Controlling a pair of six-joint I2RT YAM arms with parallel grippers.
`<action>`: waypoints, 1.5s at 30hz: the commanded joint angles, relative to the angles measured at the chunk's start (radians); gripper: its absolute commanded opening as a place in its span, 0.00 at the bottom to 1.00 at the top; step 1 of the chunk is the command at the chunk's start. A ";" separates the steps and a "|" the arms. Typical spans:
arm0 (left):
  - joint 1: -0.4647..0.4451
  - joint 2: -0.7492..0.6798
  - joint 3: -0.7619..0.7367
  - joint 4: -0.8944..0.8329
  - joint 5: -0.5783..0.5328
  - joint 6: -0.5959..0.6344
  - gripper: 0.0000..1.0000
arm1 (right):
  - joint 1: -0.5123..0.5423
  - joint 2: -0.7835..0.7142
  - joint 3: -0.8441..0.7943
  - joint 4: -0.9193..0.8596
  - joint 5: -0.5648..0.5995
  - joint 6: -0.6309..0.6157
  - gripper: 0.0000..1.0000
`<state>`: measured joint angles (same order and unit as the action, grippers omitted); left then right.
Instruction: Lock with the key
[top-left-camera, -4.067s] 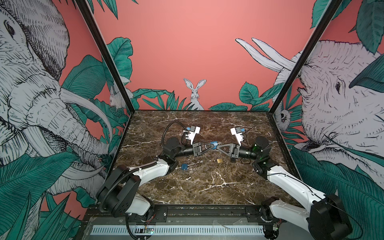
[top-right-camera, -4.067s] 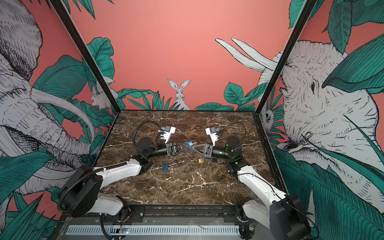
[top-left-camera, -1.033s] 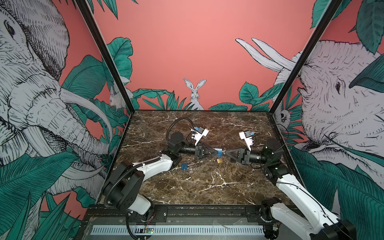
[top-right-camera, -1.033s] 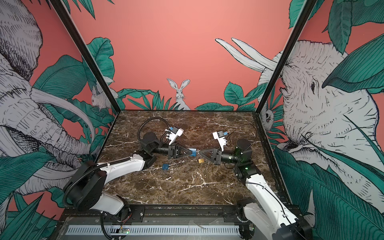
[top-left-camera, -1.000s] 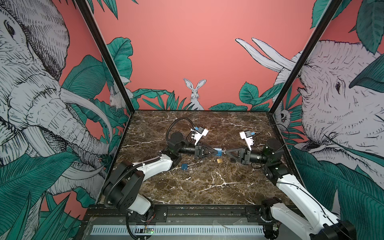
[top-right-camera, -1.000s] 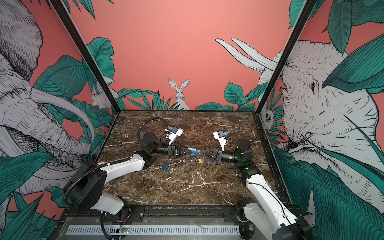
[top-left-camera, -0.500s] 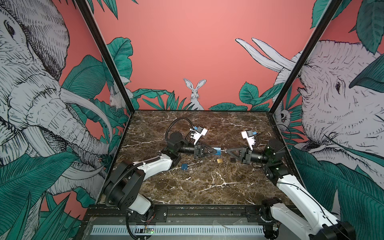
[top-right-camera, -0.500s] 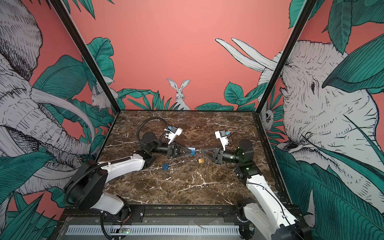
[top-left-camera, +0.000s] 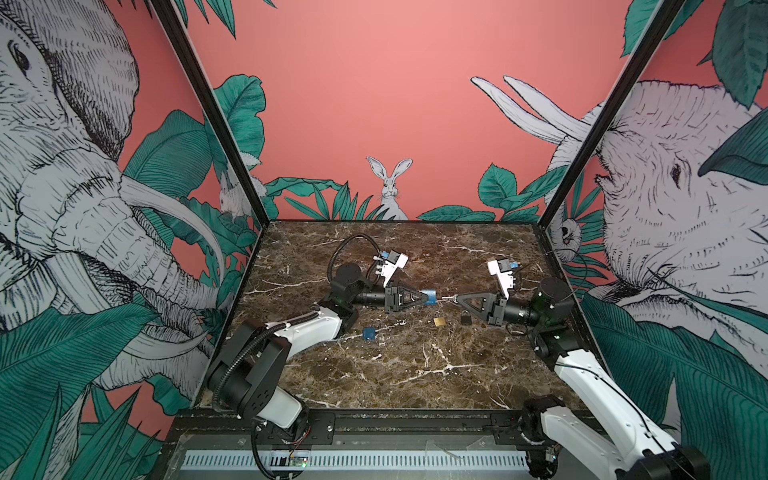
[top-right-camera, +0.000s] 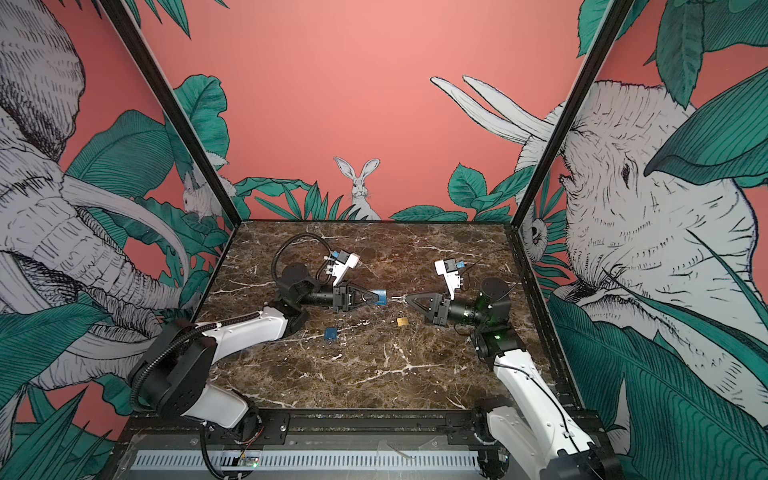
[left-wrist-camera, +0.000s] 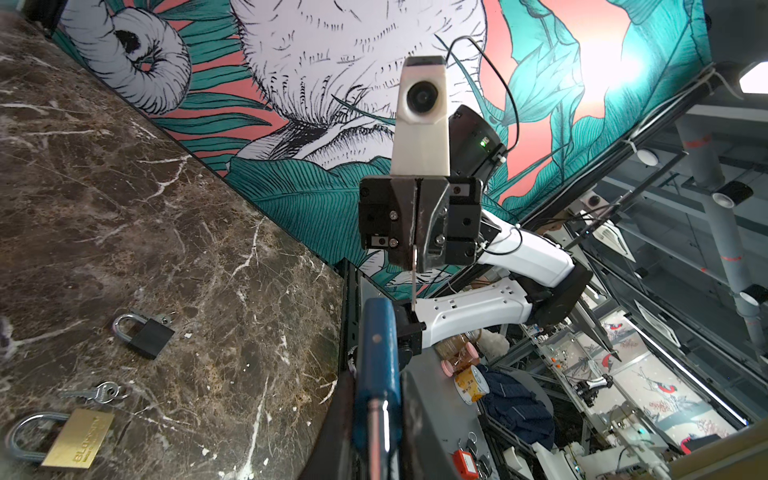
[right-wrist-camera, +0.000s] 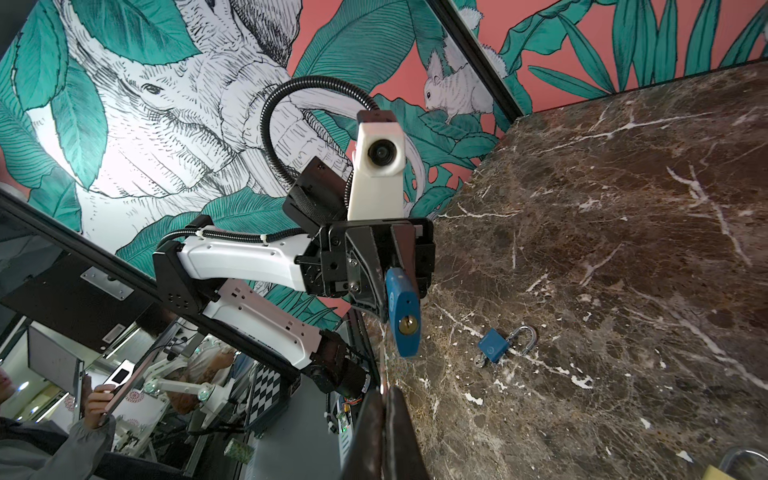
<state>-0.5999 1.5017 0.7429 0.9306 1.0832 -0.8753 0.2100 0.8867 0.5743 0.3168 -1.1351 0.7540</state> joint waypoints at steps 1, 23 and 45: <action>0.011 -0.081 0.008 -0.219 -0.144 0.138 0.00 | -0.005 -0.014 0.013 -0.110 0.165 -0.036 0.00; 0.029 -0.310 -0.037 -0.695 -0.560 0.354 0.00 | 0.709 0.540 -0.088 0.348 1.559 0.394 0.00; -0.076 -0.206 0.094 -0.919 -0.636 0.496 0.00 | 0.731 0.809 -0.151 0.484 1.564 0.560 0.00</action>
<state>-0.6430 1.3006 0.7830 0.0700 0.4969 -0.4503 0.9314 1.7069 0.4286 0.7959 0.4225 1.2888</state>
